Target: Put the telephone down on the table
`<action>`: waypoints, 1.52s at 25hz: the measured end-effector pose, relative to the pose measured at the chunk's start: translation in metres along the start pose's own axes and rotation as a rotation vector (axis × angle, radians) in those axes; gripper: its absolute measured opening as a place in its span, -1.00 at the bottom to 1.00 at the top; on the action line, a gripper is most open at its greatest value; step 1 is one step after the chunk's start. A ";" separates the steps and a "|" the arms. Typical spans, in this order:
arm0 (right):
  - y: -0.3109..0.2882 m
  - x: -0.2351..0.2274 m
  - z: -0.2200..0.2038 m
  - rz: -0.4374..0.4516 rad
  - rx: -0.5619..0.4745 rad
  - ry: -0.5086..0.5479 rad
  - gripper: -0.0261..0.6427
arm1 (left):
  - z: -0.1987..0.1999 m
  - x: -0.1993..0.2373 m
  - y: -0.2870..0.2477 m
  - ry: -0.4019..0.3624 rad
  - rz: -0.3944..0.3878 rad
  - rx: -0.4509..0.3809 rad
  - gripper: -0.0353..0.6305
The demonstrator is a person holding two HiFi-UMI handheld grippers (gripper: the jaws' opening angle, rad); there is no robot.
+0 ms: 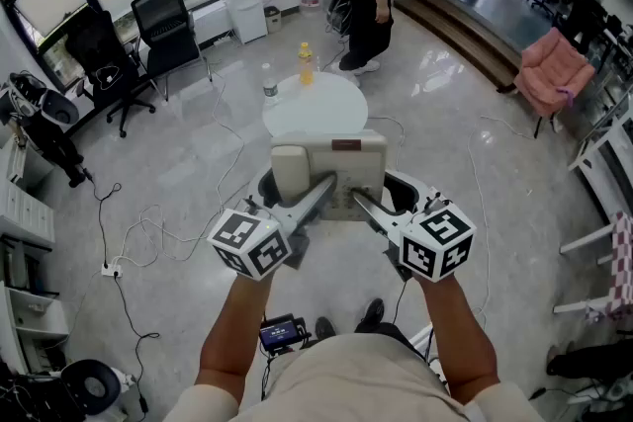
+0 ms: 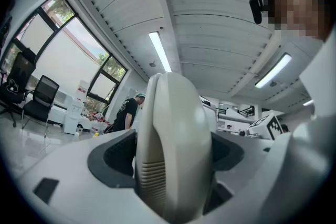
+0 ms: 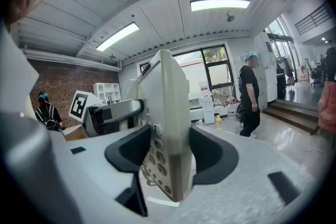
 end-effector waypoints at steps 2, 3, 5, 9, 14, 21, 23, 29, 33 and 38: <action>0.003 0.002 0.002 -0.003 0.002 -0.001 -0.25 | 0.002 -0.003 0.001 0.001 -0.001 0.003 0.23; 0.005 0.003 0.002 -0.004 0.002 -0.001 -0.25 | 0.002 -0.005 0.002 0.001 -0.002 0.004 0.23; 0.009 0.004 -0.002 -0.007 0.001 -0.001 -0.25 | 0.000 -0.009 0.004 0.000 -0.005 0.006 0.23; 0.013 0.007 -0.007 -0.013 0.000 -0.002 -0.25 | -0.005 -0.012 0.007 -0.002 -0.011 0.011 0.23; 0.010 0.012 -0.004 -0.017 0.001 -0.004 -0.25 | 0.001 -0.008 0.010 -0.002 -0.016 0.015 0.23; 0.008 0.009 -0.006 -0.016 0.002 0.007 -0.25 | -0.004 -0.006 0.008 0.006 -0.013 0.011 0.23; 0.006 0.004 -0.006 -0.012 0.002 0.005 -0.25 | -0.005 -0.004 0.004 0.009 -0.009 0.011 0.23; -0.006 -0.028 -0.006 0.011 0.008 -0.012 -0.24 | -0.013 0.005 -0.023 0.010 0.016 0.017 0.23; -0.027 -0.054 -0.002 0.051 0.014 -0.018 -0.25 | -0.014 0.020 -0.043 0.008 0.055 0.019 0.23; -0.050 -0.098 0.006 0.094 0.032 -0.024 -0.25 | -0.017 0.036 -0.081 0.013 0.104 0.023 0.23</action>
Point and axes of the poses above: the fingertips, and each gripper's own axes: y backward along the fingers, x to its left, z out of its top, the point moved 10 cm from there along y, backward along the fingers
